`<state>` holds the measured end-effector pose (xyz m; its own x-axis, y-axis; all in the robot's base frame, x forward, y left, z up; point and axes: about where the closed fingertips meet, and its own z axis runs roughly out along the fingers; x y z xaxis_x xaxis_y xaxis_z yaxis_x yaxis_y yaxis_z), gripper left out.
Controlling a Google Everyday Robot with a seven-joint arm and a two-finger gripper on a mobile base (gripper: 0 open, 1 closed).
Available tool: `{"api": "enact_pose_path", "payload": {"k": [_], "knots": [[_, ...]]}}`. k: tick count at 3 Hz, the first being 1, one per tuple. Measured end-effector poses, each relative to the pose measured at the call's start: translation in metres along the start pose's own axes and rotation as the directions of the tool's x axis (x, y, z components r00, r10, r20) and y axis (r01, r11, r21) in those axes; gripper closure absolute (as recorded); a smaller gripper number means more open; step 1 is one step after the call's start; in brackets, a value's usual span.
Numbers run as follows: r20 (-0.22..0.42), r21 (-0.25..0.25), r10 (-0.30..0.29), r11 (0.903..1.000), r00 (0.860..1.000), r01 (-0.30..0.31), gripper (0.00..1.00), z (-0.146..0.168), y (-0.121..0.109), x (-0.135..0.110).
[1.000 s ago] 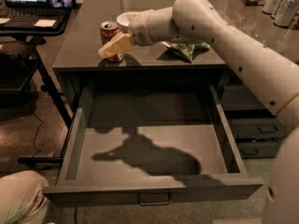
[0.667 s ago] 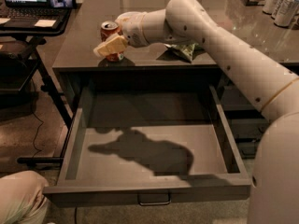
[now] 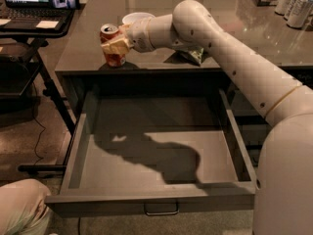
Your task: Place coke can into top drawer
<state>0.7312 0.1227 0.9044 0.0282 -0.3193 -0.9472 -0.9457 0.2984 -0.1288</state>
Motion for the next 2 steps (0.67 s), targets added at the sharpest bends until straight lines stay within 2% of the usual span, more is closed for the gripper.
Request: {"api": "enact_pose_path", "payload": {"k": [1,2], "knots": [[0.000,0.000,0.000,1.0000,1.000,0.000,0.89,0.000,0.000,0.000],[-0.036,0.028,0.045,0.9986,0.998,-0.044,1.00,-0.032,0.007,-0.003]]}}
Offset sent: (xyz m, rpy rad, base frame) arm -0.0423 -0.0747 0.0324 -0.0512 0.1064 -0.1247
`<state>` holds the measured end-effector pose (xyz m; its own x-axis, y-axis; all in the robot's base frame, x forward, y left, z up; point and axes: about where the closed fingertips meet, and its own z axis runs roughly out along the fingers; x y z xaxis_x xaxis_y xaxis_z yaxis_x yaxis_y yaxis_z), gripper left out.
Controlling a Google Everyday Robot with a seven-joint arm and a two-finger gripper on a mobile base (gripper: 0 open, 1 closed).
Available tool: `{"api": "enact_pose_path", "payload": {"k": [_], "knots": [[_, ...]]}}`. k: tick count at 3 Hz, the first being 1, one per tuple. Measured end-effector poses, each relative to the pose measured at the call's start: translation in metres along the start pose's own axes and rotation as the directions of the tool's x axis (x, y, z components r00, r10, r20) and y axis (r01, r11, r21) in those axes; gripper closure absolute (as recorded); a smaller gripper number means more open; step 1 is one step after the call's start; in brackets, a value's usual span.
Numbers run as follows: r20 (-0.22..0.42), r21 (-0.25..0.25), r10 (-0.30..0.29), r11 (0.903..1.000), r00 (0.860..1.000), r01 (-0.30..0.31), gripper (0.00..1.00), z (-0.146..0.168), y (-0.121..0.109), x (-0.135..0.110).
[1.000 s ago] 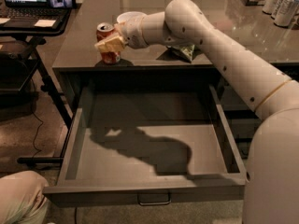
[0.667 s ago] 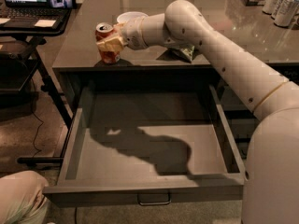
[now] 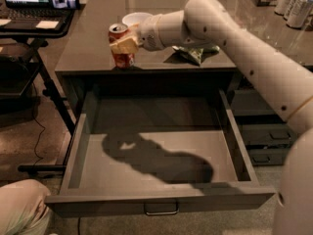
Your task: Place coke can into top drawer
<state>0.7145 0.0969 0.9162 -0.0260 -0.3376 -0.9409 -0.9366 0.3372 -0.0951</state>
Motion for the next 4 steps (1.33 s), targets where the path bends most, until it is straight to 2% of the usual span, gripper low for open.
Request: {"api": "enact_pose_path", "payload": {"k": [1,2,3,4], "knots": [[-0.046,0.025,0.028,0.9993,0.999,-0.027,1.00,-0.047,0.016,-0.008],[-0.098,0.033,0.050,0.9983,0.994,-0.047,1.00,-0.090,0.044,-0.014],[-0.167,0.045,0.101,0.9944,0.981,-0.095,1.00,-0.119,0.088,0.000],[-0.167,0.045,0.101,0.9945,0.981,-0.095,1.00,-0.119,0.088,0.000]]}}
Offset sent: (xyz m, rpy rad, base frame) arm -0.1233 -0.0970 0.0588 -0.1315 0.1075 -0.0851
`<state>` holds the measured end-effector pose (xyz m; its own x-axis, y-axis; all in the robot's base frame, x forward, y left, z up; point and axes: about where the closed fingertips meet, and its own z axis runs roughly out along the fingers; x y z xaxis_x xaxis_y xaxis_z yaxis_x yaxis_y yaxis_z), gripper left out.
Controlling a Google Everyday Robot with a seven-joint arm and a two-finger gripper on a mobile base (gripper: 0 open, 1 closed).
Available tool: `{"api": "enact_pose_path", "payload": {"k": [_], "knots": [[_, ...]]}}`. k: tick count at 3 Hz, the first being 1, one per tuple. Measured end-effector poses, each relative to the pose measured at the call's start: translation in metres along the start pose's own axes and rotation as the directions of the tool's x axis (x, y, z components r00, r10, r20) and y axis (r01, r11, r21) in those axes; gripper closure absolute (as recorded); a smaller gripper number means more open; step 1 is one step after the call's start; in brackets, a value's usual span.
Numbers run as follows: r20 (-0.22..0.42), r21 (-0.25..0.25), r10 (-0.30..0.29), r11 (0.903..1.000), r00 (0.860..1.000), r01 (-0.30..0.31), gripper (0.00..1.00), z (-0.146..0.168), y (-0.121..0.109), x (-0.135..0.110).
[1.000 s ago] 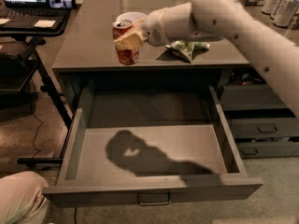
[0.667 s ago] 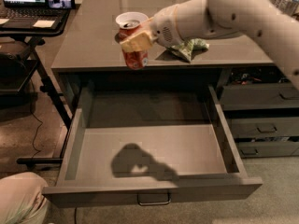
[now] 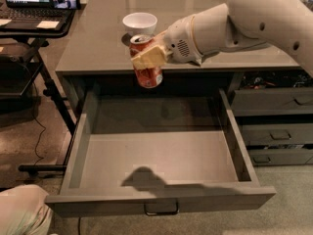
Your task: Place coke can into top drawer
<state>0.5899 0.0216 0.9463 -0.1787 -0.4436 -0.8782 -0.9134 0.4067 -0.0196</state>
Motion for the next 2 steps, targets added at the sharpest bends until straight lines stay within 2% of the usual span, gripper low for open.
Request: {"api": "enact_pose_path", "payload": {"k": [1,2], "knots": [[0.005,-0.017,-0.015,0.9997,1.000,0.015,1.00,0.005,0.001,-0.003],[0.046,-0.052,-0.011,0.9986,0.999,0.014,1.00,0.015,0.012,0.019]]}}
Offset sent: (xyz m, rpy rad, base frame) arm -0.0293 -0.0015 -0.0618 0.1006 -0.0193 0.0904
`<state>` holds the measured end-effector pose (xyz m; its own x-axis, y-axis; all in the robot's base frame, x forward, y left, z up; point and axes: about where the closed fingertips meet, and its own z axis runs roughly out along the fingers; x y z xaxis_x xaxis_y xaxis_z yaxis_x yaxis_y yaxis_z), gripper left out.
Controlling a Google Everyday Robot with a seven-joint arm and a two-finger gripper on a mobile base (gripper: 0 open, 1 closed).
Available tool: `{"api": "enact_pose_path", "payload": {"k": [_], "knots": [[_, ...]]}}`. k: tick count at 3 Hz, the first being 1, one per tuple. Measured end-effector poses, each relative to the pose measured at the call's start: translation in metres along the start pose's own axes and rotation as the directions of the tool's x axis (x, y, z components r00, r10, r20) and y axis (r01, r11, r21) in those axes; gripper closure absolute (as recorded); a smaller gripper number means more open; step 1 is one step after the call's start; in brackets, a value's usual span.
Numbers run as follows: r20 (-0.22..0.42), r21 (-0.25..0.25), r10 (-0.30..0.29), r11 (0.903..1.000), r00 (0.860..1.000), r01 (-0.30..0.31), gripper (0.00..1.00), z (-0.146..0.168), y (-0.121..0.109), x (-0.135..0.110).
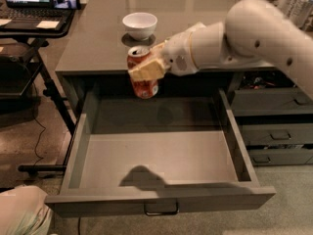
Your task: Place coke can into top drawer
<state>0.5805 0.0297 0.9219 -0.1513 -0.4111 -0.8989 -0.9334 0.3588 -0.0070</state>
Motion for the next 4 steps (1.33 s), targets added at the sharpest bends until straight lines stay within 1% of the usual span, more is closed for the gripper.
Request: {"api": "enact_pose_path", "payload": {"k": [1,2,3,4], "knots": [[0.049,-0.001,-0.032,0.9995,0.998,0.033,1.00,0.003,0.017,0.039],[0.098,0.028,-0.087,0.9960,0.991,0.084,1.00,0.004,0.027,0.077],[0.131,0.036,-0.105,0.9942,0.986,0.101,1.00,0.014,0.040,0.115],[0.134,0.017,-0.092,0.9957,0.987,0.091,1.00,0.035,0.054,0.154]]}}
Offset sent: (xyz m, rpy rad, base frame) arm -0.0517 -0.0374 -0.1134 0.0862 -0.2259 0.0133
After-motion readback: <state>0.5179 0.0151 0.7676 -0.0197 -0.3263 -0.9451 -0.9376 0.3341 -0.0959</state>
